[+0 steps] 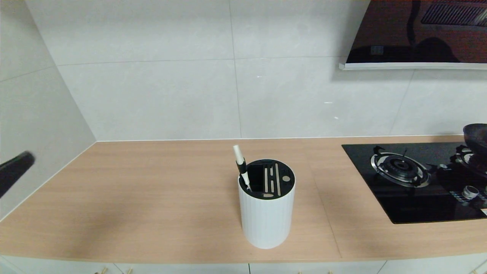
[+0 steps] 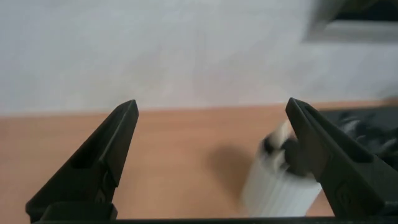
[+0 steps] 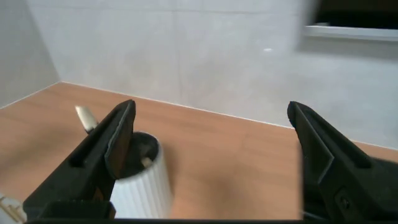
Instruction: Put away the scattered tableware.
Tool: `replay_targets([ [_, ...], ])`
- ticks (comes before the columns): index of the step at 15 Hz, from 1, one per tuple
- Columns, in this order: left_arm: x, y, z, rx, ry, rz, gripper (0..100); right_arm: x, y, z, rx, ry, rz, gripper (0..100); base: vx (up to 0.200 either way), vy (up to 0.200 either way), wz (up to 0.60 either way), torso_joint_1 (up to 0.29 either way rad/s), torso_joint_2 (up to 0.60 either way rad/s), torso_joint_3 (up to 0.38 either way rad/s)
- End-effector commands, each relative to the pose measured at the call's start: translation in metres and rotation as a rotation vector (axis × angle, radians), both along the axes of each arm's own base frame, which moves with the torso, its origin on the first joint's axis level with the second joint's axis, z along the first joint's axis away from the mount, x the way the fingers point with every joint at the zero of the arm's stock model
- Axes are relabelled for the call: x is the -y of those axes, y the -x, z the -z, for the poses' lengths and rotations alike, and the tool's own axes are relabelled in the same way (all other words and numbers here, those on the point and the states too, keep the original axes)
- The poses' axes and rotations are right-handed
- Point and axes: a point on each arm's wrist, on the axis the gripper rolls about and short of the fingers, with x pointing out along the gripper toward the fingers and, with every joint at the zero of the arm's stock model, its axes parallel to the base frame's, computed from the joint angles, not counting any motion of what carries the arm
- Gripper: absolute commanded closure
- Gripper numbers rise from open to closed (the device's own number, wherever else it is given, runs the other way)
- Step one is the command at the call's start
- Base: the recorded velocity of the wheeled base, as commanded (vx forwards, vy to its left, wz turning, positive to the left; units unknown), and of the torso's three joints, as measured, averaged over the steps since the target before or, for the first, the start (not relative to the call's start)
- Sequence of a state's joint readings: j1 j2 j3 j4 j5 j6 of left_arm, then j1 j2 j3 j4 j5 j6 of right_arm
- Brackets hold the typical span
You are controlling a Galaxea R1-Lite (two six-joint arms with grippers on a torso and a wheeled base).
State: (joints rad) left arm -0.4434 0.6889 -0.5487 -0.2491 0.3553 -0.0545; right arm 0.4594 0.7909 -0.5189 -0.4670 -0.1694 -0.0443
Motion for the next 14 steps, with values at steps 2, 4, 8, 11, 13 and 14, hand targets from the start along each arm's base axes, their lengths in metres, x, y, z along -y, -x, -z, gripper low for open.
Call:
replay_targets([
  [2, -0.032, 0.084, 0.026, 0.129, 0.042, -0.124, 0, 0.043, 0.102, 0.027, 0.107, -0.037, 0.16, 0, 0.0, 0.0, 0.0, 0.0, 0.0, 0.0],
  [4, -0.033, 0.1, 0.039, 0.131, 0.035, -0.178, 0, 0.045, 0.123, 0.041, 0.122, -0.036, 0.221, 0, 0.0, 0.0, 0.0, 0.0, 0.0, 0.0],
  [8, -0.029, 0.125, 0.051, 0.183, 0.035, -0.279, 0, 0.037, 0.142, 0.063, 0.126, -0.017, 0.324, 0, 0.0, 0.0, 0.0, 0.0, 0.0, 0.0],
  [11, -0.02, 0.133, 0.073, 0.191, -0.008, -0.36, 0, 0.03, 0.146, 0.077, 0.139, 0.009, 0.282, 0, 0.0, 0.0, 0.0, 0.0, 0.0, 0.0],
  [13, -0.021, 0.123, 0.087, 0.134, -0.028, -0.386, 0, 0.031, 0.134, 0.101, 0.064, -0.004, 0.306, 0, 0.0, 0.0, 0.0, 0.0, 0.0, 0.0],
  [14, -0.021, 0.117, 0.096, 0.095, -0.056, -0.37, 0, 0.031, 0.122, 0.123, -0.019, 0.003, 0.305, 0, 0.0, 0.0, 0.0, 0.0, 0.0, 0.0],
])
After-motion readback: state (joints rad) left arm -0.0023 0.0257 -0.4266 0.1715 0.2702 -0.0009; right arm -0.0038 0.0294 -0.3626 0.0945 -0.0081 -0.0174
